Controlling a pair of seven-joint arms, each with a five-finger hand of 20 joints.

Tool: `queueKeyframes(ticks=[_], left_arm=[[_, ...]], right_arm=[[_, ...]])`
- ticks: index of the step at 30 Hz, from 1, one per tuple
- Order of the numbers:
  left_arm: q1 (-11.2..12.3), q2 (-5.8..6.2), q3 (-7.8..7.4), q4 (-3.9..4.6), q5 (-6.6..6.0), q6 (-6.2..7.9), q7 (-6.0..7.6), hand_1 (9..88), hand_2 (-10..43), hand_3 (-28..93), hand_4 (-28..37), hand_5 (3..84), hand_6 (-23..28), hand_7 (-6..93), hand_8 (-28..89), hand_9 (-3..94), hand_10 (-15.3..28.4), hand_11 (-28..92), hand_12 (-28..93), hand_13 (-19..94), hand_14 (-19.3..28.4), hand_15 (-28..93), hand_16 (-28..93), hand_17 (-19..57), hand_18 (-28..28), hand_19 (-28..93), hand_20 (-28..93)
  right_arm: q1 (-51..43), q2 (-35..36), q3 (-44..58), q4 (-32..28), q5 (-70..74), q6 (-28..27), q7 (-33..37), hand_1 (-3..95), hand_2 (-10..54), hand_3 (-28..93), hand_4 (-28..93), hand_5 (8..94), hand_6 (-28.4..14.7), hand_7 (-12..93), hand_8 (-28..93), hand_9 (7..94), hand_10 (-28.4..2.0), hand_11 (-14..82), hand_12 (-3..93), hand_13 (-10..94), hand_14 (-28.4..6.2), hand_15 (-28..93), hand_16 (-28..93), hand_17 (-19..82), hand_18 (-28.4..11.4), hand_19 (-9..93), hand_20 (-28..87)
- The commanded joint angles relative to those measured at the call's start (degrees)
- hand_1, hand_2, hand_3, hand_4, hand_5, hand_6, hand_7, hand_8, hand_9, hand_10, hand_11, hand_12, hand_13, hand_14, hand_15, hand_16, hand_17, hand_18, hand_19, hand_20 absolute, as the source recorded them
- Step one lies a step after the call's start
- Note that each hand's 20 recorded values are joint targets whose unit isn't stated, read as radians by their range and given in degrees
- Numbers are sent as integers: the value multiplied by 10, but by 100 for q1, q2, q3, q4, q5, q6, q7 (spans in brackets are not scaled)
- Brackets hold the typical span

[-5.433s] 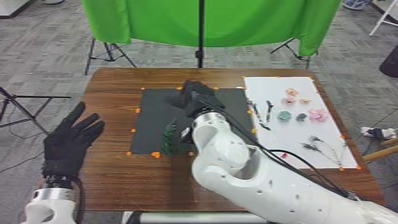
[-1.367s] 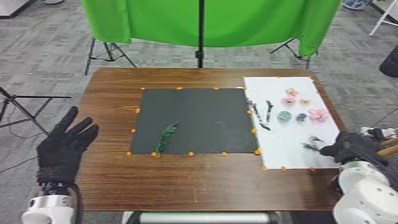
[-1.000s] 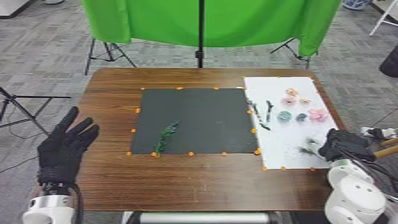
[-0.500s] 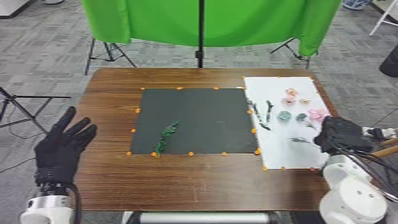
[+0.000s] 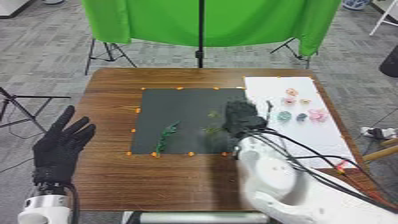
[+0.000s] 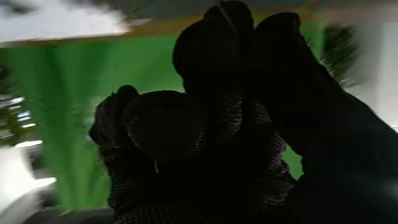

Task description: Arrange flowers

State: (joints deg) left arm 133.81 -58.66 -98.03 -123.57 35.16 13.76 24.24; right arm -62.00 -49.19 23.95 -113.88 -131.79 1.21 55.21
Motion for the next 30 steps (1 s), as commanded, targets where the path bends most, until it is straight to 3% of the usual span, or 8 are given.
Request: queueKeyframes(ticks=[1, 4, 6, 10, 14, 15, 22, 30], left_arm=[[-10, 97, 43, -22, -9, 75, -123, 189, 66, 804, -283, 335, 62, 67, -78, 313, 190, 213, 108, 197, 268, 518, -96, -80, 284, 559, 1], [-49, 125, 26, -18, -13, 87, -182, 190, 66, 806, -283, 335, 62, 67, -78, 314, 190, 213, 108, 197, 269, 518, -96, -80, 284, 559, 1], [-85, 71, 1, -14, 25, 66, -255, 192, 66, 806, -283, 335, 62, 67, -78, 314, 190, 214, 109, 197, 269, 518, -96, -80, 284, 559, 1], [-93, 110, 19, -28, 27, 76, -273, 193, 66, 807, -283, 336, 63, 66, -78, 314, 190, 214, 108, 198, 268, 518, -96, -79, 284, 560, 1], [-235, 56, 67, 11, 106, -18, -404, 193, 66, 808, -283, 337, 63, 66, -78, 313, 190, 214, 108, 198, 268, 518, -96, -79, 284, 560, 0], [-259, 104, 102, 15, 76, 7, -382, 193, 66, 809, -283, 337, 63, 66, -78, 314, 190, 213, 108, 198, 268, 518, -96, -79, 284, 560, 0], [-331, 42, 126, 47, 133, -75, -448, 195, 66, 808, -283, 338, 64, 65, -78, 314, 189, 214, 108, 198, 268, 519, -96, -79, 284, 560, 0], [-384, -28, 134, 74, 167, -118, -478, 197, 66, 810, -283, 338, 65, 65, -77, 314, 189, 214, 108, 198, 268, 520, -97, -79, 284, 560, 0]], right_arm=[[526, -1226, -418, 582, 252, -589, -146, 531, -95, 707, -283, 905, -16, 164, 68, 885, -121, 470, 235, 823, -78, 732, 218, 442, -245, 932, 387], [554, -1390, -518, 784, 211, -749, -112, 519, -95, 704, -282, 913, -16, 174, 71, 888, -122, 478, 236, 824, -80, 739, 221, 444, -248, 932, 399], [546, -1490, -518, 863, 250, -806, -115, 512, -95, 701, -280, 917, -16, 178, 73, 892, -123, 483, 237, 825, -82, 746, 223, 445, -249, 932, 406], [610, -1605, -633, 953, 247, -860, -57, 475, -83, 721, -276, 936, -11, 184, 69, 909, -126, 494, 239, 834, -90, 767, 226, 456, -256, 932, 451], [743, -1713, -781, 1180, 322, -780, 166, 459, -58, 729, -272, 937, -8, 206, 40, 921, -126, 497, 241, 841, -92, 776, 230, 464, -259, 932, 472], [766, -1731, -810, 1234, 337, -708, 230, 456, -52, 729, -272, 937, -7, 208, 34, 922, -126, 497, 241, 842, -93, 776, 230, 465, -260, 932, 474], [717, -1766, -861, 1378, 123, -490, 523, 434, -10, 735, -256, 937, -1, 257, -120, 937, -126, 494, 240, 855, -93, 775, 231, 480, -267, 932, 497], [582, -1827, -710, 1249, 284, -942, 465, 403, -9, 738, -250, 937, -1, 268, -140, 937, -129, 495, 237, 861, -95, 771, 235, 484, -272, 932, 502]])
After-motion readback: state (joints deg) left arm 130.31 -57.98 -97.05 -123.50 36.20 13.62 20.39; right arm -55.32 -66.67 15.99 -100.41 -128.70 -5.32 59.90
